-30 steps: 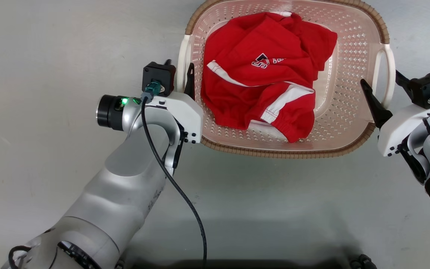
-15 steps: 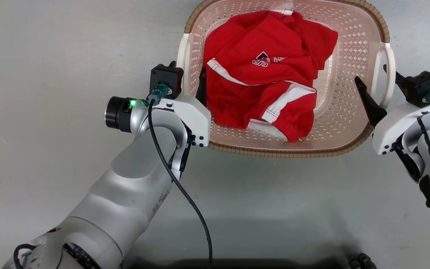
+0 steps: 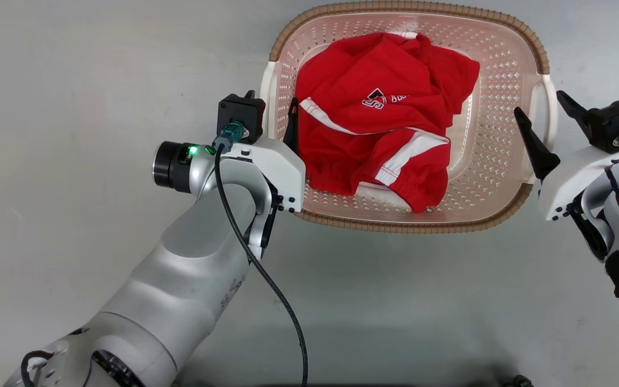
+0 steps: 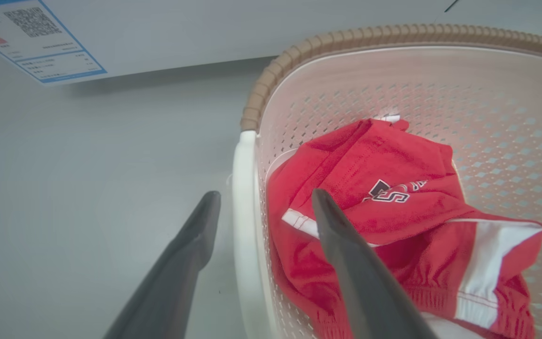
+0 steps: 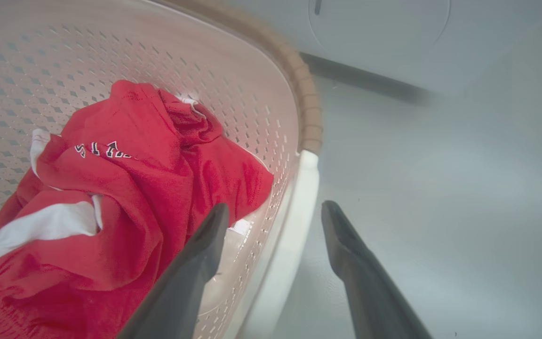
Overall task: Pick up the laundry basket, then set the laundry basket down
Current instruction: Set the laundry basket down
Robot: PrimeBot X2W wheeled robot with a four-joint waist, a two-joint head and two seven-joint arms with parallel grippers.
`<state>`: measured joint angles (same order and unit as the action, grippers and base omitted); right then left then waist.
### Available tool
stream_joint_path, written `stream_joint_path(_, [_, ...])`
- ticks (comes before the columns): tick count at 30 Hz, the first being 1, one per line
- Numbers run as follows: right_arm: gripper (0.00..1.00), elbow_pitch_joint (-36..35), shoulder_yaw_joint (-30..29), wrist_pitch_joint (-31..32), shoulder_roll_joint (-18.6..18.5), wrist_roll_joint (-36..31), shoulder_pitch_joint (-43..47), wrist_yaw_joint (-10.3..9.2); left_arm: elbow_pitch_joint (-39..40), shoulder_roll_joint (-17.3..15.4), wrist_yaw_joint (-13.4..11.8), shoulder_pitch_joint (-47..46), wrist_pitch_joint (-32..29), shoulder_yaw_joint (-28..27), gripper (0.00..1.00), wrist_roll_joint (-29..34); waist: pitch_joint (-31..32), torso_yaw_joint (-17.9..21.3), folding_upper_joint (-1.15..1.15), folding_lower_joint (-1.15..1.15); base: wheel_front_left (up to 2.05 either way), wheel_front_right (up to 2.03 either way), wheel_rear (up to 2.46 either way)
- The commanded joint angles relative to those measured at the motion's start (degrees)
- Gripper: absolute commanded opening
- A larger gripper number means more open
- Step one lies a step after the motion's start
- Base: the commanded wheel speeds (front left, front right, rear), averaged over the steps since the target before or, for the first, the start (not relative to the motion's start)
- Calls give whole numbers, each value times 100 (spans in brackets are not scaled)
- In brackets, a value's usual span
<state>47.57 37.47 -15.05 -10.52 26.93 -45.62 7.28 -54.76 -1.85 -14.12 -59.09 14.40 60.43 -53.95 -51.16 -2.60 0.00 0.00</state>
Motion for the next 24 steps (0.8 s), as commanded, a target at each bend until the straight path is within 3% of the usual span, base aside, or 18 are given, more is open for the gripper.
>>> stream_joint_path(1, [100, -66, 3, 5, -43, -49, 291, 21, 101, -103, -53, 108, 60, -108, 100, -16, 105, -15, 0, 0, 0, 0, 0])
stream_joint_path(8, [100, -309, -259, 5, -41, -175, 393, 21, 450, -103, -78, 299, 60, -512, 100, 211, 647, -51, 0, 0, 0, 0, 0])
stream_joint_path(15, [100, -821, -750, 5, -21, -400, 722, 21, 997, -103, -166, 874, 60, -1462, 100, 1005, 1529, -52, 0, 0, 0, 0, 0])
stream_joint_path(24, [100, -1363, -1198, 5, 35, -722, 1266, 21, 1498, -103, 51, 1748, 60, -2272, 100, 1799, 2696, -64, 0, 0, 0, 0, 0])
